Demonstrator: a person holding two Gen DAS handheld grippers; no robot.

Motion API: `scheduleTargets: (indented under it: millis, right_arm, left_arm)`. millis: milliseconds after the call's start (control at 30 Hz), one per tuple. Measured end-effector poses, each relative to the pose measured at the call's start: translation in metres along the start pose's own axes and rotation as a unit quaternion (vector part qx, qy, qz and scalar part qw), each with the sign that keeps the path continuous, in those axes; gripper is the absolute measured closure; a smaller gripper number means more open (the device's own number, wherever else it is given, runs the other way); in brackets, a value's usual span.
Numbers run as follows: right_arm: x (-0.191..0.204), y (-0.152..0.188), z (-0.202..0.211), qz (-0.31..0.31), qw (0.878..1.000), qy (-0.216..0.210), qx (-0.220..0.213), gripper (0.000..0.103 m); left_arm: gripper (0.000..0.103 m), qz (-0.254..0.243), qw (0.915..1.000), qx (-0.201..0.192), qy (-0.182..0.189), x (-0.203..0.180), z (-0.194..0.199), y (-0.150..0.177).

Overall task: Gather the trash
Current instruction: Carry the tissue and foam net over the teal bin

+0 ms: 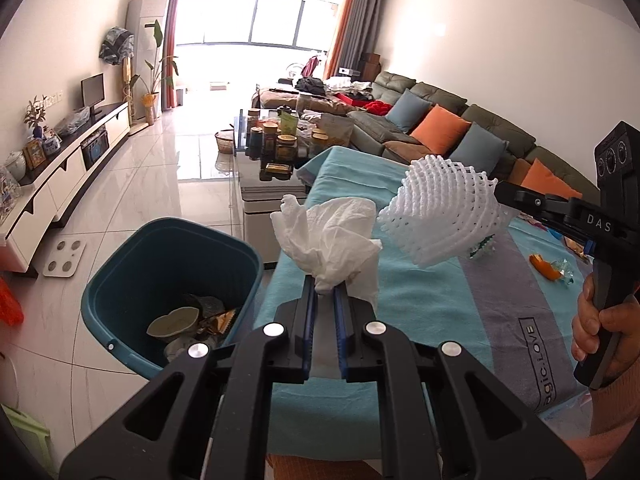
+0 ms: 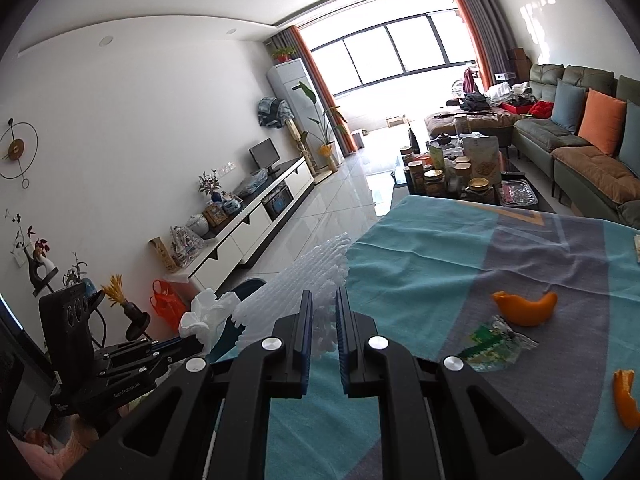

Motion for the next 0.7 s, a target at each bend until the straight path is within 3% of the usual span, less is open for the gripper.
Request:
scheduleTargets:
  millis: [700]
  right_arm:
    - [0.082, 0.009, -0.104, 0.065, 0.994, -0.042, 0.08, 0.093]
  left_arm:
    - [0.093, 0.075, 0.9933, 0.026, -0.084, 0.113, 0.007, 0.023]
Point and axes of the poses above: each gripper's, at about its wrist camera, not at the fingertips, and z roughly against the way its jaws point, x to its left, y to its underside, the point moved 1 cm from there along -z, roughly the way its jaws point, and after that the axes turned 7 degrees about -z, right-handed, at the moved point
